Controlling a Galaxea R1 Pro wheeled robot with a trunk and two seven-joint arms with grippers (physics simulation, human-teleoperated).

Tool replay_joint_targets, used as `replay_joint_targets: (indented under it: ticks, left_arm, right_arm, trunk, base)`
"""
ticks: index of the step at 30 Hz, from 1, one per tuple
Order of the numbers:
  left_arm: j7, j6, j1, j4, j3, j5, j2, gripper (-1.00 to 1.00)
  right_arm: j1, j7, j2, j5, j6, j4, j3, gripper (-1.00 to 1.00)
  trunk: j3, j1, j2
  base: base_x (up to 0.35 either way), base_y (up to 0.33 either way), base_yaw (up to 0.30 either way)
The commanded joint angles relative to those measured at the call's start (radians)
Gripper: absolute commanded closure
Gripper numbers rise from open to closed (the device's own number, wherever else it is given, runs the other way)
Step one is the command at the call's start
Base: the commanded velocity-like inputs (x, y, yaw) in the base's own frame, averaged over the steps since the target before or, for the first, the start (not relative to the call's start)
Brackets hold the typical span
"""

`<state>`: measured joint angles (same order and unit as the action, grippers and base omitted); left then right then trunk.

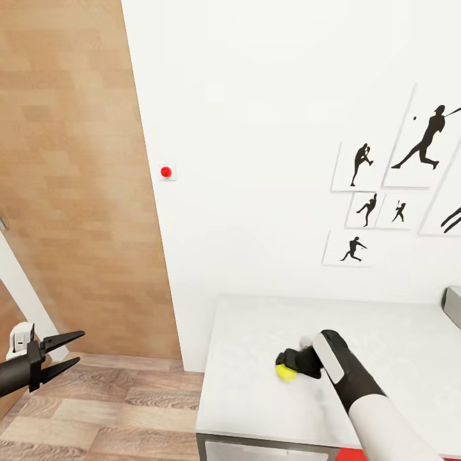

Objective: Put all the toys in the child's room - the three board games (two on the bed and one on the table), the two jigsaw puzzles on the table, and the tennis ball on the table - inside the toy box on the table in the child's room.

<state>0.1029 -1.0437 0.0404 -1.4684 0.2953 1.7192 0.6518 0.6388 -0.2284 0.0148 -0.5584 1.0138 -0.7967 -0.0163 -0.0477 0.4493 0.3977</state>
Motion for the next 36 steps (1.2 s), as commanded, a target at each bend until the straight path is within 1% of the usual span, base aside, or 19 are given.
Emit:
replay_joint_targets:
  ticks: [1,2,3,5,6,8,9,11,14,15,16,20,24,26,28,29,31,34,36]
  left_arm:
    - [0.01,-0.003,0.001,0.0,0.001,-0.01,0.0,-1.0]
    - [0.01,-0.003,0.001,0.0,0.001,-0.01,0.0,-1.0]
    - [0.01,-0.003,0.001,0.0,0.001,-0.01,0.0,-1.0]
    - [0.01,-0.003,0.001,0.0,0.001,-0.01,0.0,-1.0]
    - [0.01,-0.003,0.001,0.0,0.001,-0.01,0.0,-1.0]
    - [0.01,-0.003,0.001,0.0,0.001,-0.01,0.0,-1.0]
    - [0.01,-0.003,0.001,0.0,0.001,-0.01,0.0,-1.0]
    - [0.01,-0.003,0.001,0.0,0.001,-0.01,0.0,-1.0]
    - [0.009,-0.003,0.002,0.0,0.001,-0.01,0.0,-1.0]
    - [0.009,-0.003,0.002,0.0,0.001,-0.01,0.0,-1.0]
    - [0.009,-0.003,0.003,0.0,0.001,-0.01,0.0,-1.0]
    - [0.01,-0.003,0.004,0.0,0.001,-0.01,0.0,-1.0]
    - [0.01,-0.003,0.004,0.0,0.001,-0.01,-0.001,-1.0]
    - [0.011,-0.003,0.004,0.0,0.001,-0.01,-0.001,-1.0]
    - [0.011,-0.003,0.004,-0.001,0.001,-0.009,-0.002,-1.0]
    - [0.011,-0.003,0.004,-0.001,0.001,-0.009,-0.002,-1.0]
    - [0.012,-0.003,0.004,-0.001,-0.001,-0.009,-0.003,-1.0]
    - [0.015,-0.003,0.004,-0.002,-0.002,-0.009,-0.002,-1.0]
    - [0.031,-0.003,0.004,-0.002,-0.002,-0.009,-0.001,-1.0]
  right_arm:
    - [0.001,0.027,0.001,-0.01,0.004,-0.041,-0.001,1.0]
    - [-0.002,0.068,0.004,-0.009,0.006,-0.078,-0.001,1.0]
    - [-0.005,0.089,0.007,-0.01,0.007,-0.096,-0.001,1.0]
    - [-0.018,0.171,0.027,-0.011,0.009,-0.152,0.0,1.0]
    - [-0.021,0.19,0.033,-0.011,0.009,-0.164,0.0,1.0]
    - [-0.028,0.271,0.055,-0.014,0.008,-0.2,0.008,1.0]
    - [-0.029,0.293,0.059,-0.015,0.007,-0.205,0.012,1.0]
    - [-0.034,0.384,0.073,-0.017,0.002,-0.219,0.032,1.0]
    - [-0.068,0.531,0.082,-0.018,-0.003,-0.23,0.087,1.0]
    - [-0.075,0.556,0.082,-0.018,-0.004,-0.233,0.1,1.0]
    - [-0.109,0.663,0.084,-0.009,-0.007,-0.242,0.179,1.0]
    - [-0.141,0.709,0.084,-0.005,-0.007,-0.244,0.228,1.0]
    - [-0.157,0.732,0.084,-0.013,-0.007,-0.245,0.237,1.0]
    - [-0.172,0.765,0.084,-0.015,-0.007,-0.255,0.239,1.0]
    - [-0.198,0.839,0.085,-0.014,-0.007,-0.301,0.24,1.0]
    - [-0.206,0.859,0.085,-0.014,-0.007,-0.316,0.241,1.0]
    - [-0.246,0.934,0.095,-0.013,-0.007,-0.382,0.25,1.0]
    - [-0.28,0.99,0.11,-0.014,-0.007,-0.449,0.27,1.0]
    - [-0.291,1.021,0.115,-0.016,-0.007,-0.472,0.292,1.0]
  trunk:
    - [-0.002,0.001,0.002]
    - [-0.002,0.001,0.002]
    - [-0.002,0.001,0.002]
    - [-0.002,0.001,0.002]
    - [-0.002,0.001,0.002]
    - [-0.002,0.001,0.002]
    - [-0.002,0.001,0.002]
    - [-0.002,0.001,0.002]
    - [-0.002,0.001,0.002]
    - [-0.002,0.001,0.002]
    - [-0.002,0.001,0.002]
    - [-0.002,0.001,0.002]
    - [-0.002,0.001,0.002]
    - [-0.002,0.001,0.002]
    - [-0.002,0.001,0.002]
    - [-0.002,0.001,0.002]
    - [-0.002,0.001,0.002]
    - [-0.002,0.001,0.002]
    - [0.0,0.001,0.002]
  base:
    - [0.0,0.0,0.0]
    - [0.0,0.0,0.0]
    - [0.0,0.0,0.0]
    - [0.0,0.0,0.0]
    - [0.0,0.0,0.0]
    - [0.0,0.0,0.0]
    - [0.0,0.0,0.0]
    - [0.0,0.0,0.0]
    - [0.0,0.0,0.0]
    - [0.0,0.0,0.0]
    - [0.0,0.0,0.0]
    - [0.0,0.0,0.0]
    - [0.0,0.0,0.0]
    - [0.0,0.0,0.0]
    - [0.0,0.0,0.0]
    - [0.0,0.0,0.0]
    - [0.0,0.0,0.0]
    - [0.0,-0.015,-0.028]
    - [-0.027,-0.117,-0.133]
